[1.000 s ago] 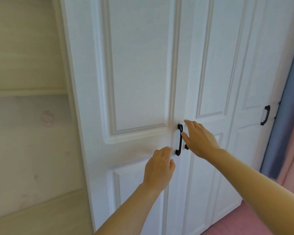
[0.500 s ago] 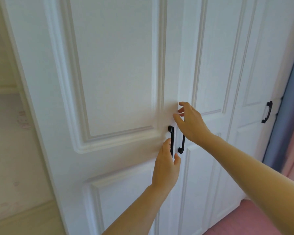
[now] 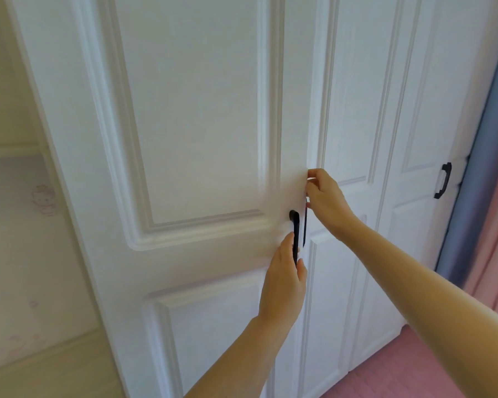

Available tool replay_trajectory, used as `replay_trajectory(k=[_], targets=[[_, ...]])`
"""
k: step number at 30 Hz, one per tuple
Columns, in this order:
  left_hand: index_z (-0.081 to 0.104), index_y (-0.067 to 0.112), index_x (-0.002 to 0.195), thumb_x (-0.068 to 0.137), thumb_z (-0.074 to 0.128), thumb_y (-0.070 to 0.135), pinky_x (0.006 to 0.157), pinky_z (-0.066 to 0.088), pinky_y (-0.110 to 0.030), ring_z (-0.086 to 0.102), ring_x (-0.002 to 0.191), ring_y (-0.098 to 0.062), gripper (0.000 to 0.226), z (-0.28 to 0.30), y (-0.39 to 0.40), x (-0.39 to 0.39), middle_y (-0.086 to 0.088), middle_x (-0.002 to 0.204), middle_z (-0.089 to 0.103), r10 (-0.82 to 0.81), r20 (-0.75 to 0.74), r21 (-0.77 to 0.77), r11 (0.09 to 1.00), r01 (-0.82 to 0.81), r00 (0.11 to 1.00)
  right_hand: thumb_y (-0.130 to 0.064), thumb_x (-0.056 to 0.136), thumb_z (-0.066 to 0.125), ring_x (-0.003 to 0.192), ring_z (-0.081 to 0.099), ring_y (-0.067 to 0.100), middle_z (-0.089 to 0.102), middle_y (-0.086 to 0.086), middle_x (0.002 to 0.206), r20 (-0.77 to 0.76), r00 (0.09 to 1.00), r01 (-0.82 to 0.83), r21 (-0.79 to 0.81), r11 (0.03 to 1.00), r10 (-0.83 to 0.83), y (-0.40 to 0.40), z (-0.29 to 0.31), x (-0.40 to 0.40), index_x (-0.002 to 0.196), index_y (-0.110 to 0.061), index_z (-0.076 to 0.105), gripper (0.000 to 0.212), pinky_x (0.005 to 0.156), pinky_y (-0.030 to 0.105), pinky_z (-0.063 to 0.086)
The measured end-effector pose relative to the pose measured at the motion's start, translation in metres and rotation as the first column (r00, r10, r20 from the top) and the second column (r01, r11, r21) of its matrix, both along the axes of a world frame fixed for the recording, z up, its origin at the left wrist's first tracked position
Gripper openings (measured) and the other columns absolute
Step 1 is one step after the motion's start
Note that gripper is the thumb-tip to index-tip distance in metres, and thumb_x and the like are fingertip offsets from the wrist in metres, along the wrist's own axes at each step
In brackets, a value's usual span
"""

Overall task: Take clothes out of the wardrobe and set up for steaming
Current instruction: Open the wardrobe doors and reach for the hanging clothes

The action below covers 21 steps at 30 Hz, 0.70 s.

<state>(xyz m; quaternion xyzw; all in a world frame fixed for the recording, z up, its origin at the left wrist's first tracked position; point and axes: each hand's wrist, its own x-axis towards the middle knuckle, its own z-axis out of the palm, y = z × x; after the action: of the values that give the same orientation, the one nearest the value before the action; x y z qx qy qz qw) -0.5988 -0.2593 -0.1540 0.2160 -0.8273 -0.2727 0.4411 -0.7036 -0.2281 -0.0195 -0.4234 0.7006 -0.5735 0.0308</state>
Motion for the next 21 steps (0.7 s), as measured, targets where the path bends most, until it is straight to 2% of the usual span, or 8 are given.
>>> replay_trajectory(k=[2,4,6,8,9,11,14,21], targets=[[0.031,0.028,0.146,0.100,0.034,0.039,0.096,0.049,-0.025,0.057,0.114,-0.009,0.047,-0.003,0.009,0.009,0.006,0.130,0.056,-0.016,0.014,-0.048,0.999,0.017,1.000,-0.008,0.096,0.025,0.072,0.054,0.014,0.058,-0.003,0.085,0.022,0.998,0.066,-0.065,0.996,-0.065,0.010,-0.011,0.012,0.105,-0.017,0.048,0.026,0.066,0.029,0.051],[0.035,0.027,0.144,0.101,0.041,0.032,0.094,0.049,-0.024,0.057,0.110,-0.008,0.043,-0.003,0.022,0.020,0.005,0.125,0.059,-0.056,-0.010,-0.043,0.998,0.055,0.998,-0.005,0.091,0.024,0.064,0.045,0.022,0.052,0.004,0.074,0.056,0.996,0.080,-0.081,0.994,-0.075,0.023,-0.024,0.021,0.089,-0.007,0.047,0.024,0.058,0.033,0.044],[0.040,0.026,0.140,0.099,0.039,0.038,0.092,0.050,-0.023,0.058,0.105,-0.008,0.043,-0.001,0.034,0.030,0.005,0.120,0.061,-0.086,-0.049,-0.012,0.996,0.085,0.995,-0.008,0.087,0.026,0.076,0.053,0.037,0.061,0.011,0.084,0.079,0.996,0.053,-0.082,0.995,-0.046,0.040,-0.035,0.027,0.092,-0.008,0.054,0.029,0.068,0.044,0.054],[0.043,0.026,0.137,0.099,0.043,0.035,0.089,0.051,-0.022,0.060,0.100,-0.008,0.039,0.002,0.045,0.037,0.007,0.116,0.062,-0.089,-0.079,0.009,0.996,0.090,0.993,-0.010,0.089,0.029,0.093,0.061,0.033,0.065,0.011,0.098,0.129,0.992,0.017,-0.097,0.995,-0.005,0.058,-0.035,0.035,0.097,-0.016,0.060,0.033,0.081,0.050,0.056],[0.044,0.026,0.135,0.099,0.046,0.031,0.087,0.052,-0.020,0.060,0.097,-0.007,0.036,0.003,0.051,0.040,0.007,0.114,0.062,-0.089,-0.090,0.016,0.996,0.091,0.992,-0.011,0.092,0.031,0.097,0.062,0.030,0.065,0.010,0.102,0.151,0.988,-0.004,-0.110,0.994,0.021,0.067,-0.033,0.041,0.100,-0.016,0.061,0.031,0.083,0.049,0.056],[0.047,0.026,0.131,0.099,0.049,0.026,0.083,0.052,-0.017,0.059,0.092,-0.005,0.032,0.006,0.063,0.049,0.010,0.109,0.062,-0.091,-0.108,0.033,0.995,0.095,0.990,-0.019,0.098,0.037,0.098,0.062,0.022,0.064,0.007,0.106,0.150,0.987,-0.040,-0.123,0.992,0.059,0.082,-0.031,0.049,0.108,-0.015,0.060,0.025,0.085,0.044,0.056],[0.049,0.029,0.125,0.099,0.049,0.022,0.078,0.053,-0.021,0.059,0.086,-0.005,0.027,0.010,0.079,0.064,0.017,0.100,0.058,-0.114,-0.123,0.080,0.989,0.124,0.986,-0.029,0.100,0.043,0.100,0.062,0.016,0.063,-0.001,0.106,0.113,0.993,-0.022,-0.106,0.994,0.035,0.101,-0.032,0.061,0.114,-0.016,0.058,0.024,0.084,0.038,0.056],[0.051,0.031,0.118,0.098,0.052,0.023,0.077,0.055,-0.028,0.061,0.085,-0.004,0.022,0.008,0.116,0.110,0.016,0.098,0.063,-0.131,-0.140,0.107,0.983,0.146,0.982,-0.030,0.099,0.045,0.098,0.063,0.018,0.062,-0.001,0.107,0.058,0.998,0.018,-0.119,0.993,-0.011,0.147,-0.037,0.104,0.115,-0.016,0.056,0.024,0.084,0.043,0.057]])
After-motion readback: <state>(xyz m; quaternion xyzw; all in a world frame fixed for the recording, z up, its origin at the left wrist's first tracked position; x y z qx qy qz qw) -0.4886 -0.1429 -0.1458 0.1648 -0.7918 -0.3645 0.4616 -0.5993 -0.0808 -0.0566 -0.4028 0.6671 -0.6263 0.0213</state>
